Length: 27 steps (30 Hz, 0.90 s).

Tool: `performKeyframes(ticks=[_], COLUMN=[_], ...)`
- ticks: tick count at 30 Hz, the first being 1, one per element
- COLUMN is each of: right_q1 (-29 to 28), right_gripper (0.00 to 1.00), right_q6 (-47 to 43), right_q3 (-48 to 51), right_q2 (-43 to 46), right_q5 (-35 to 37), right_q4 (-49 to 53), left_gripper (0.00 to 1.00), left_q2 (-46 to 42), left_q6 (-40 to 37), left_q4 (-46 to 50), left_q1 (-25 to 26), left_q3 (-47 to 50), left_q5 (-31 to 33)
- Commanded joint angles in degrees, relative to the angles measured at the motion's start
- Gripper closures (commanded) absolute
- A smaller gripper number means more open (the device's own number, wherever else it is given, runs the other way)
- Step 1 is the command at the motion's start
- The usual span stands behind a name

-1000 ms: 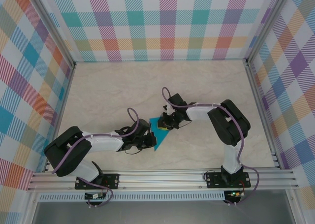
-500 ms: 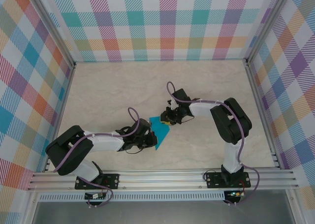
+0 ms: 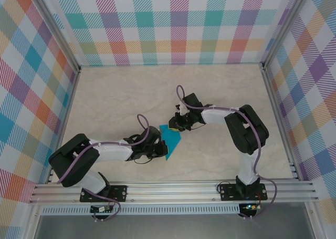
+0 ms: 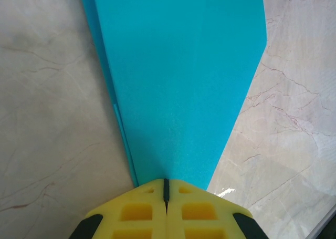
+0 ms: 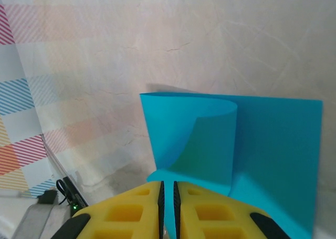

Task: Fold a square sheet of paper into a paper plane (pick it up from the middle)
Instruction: Fourth fold the wing at the center of the table.

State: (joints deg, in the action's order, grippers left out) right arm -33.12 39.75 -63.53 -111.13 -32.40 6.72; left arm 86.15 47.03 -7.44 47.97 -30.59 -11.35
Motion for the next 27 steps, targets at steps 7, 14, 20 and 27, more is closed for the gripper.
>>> performKeyframes(ticks=[7,14,20,27], right_q1=[-0.2,0.9,2.5,4.3], right_gripper=[0.85,0.84,0.84,0.83], right_q6=[-2.4,-2.0,-1.4,-2.9], right_q3=[-5.7,-8.1,-7.4,-7.1], right_q2=[-5.4,-7.7,-9.6,-8.6], right_q5=[6.4,9.5,8.8,8.1], right_q4=[4.0,4.4,1.8,1.1], left_gripper=[1.0,1.0,1.0,1.0], left_q2=[2.7,2.7,3.0,3.5], left_q6=[-1.3,-1.4,-1.5,-1.6], left_q4=[14.0,13.9,13.9,13.7], left_q1=[0.4,0.4,0.5,0.5], left_q3=[3.0,3.6,3.7,3.6], left_q5=[2.1,2.0,2.0,1.4])
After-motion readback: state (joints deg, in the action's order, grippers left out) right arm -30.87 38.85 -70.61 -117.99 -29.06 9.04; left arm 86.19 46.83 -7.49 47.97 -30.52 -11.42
